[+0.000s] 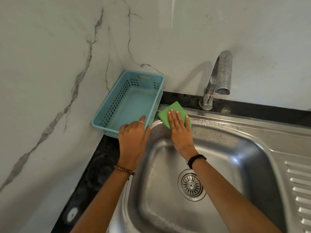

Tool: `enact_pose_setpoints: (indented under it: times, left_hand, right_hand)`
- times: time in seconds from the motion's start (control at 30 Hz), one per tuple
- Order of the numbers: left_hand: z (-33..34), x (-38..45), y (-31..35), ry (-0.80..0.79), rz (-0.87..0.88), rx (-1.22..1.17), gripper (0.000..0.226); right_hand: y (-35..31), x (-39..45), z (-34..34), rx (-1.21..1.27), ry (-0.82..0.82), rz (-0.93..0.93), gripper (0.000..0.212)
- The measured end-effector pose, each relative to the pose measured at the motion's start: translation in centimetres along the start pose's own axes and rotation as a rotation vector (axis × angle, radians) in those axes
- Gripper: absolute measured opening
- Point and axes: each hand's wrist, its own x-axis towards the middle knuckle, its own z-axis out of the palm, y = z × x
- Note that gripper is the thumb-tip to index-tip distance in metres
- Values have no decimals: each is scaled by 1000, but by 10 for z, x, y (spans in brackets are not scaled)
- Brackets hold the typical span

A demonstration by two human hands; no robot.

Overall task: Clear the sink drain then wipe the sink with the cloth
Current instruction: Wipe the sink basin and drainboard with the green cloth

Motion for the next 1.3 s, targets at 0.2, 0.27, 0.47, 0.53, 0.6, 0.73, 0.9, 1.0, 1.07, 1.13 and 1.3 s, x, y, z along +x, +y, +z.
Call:
enact_pose_setpoints:
  times: [0.2, 0.27, 0.47, 0.53, 0.6, 0.73, 0.9, 1.0, 1.07, 1.13, 1.3]
  left_hand:
    - [14, -12, 25, 110, 328, 148, 89]
    - [23, -20, 43, -14, 425, 48, 96]
    - [62, -1, 64, -477, 188, -176, 90]
    - [72, 16, 63, -550, 156, -168, 89]
    - [76, 27, 62, -597, 131, -172, 87]
    - [87, 29, 58, -542, 150, -140, 83]
    - [90, 30, 56, -496, 173, -111, 82]
    - [92, 28, 57, -486, 178, -70, 81]
    - [92, 27, 57, -476, 194, -28, 81]
    - [91, 26, 59, -472, 198, -1, 81]
    - [90, 25, 59, -472, 191, -20, 78]
  right_hand:
    - [29, -23, 0, 2, 10, 210, 83]
    - [30, -26, 1, 41, 4, 274, 83]
    - [18, -11, -7, 92, -61, 262, 78]
    - [18, -5, -10, 78, -80, 177, 78]
    - [20, 2, -11, 59, -94, 76, 78]
    - [36, 17, -7, -83, -57, -144, 86]
    - [54, 17, 8, -285, 97, -224, 89]
    - [57, 16, 10, -338, 148, -211, 78]
    - [66, 12, 10, -353, 158, -216, 74]
    - [80, 6, 10, -352, 159, -214, 71]
    - [123, -21, 4, -327, 119, -153, 65]
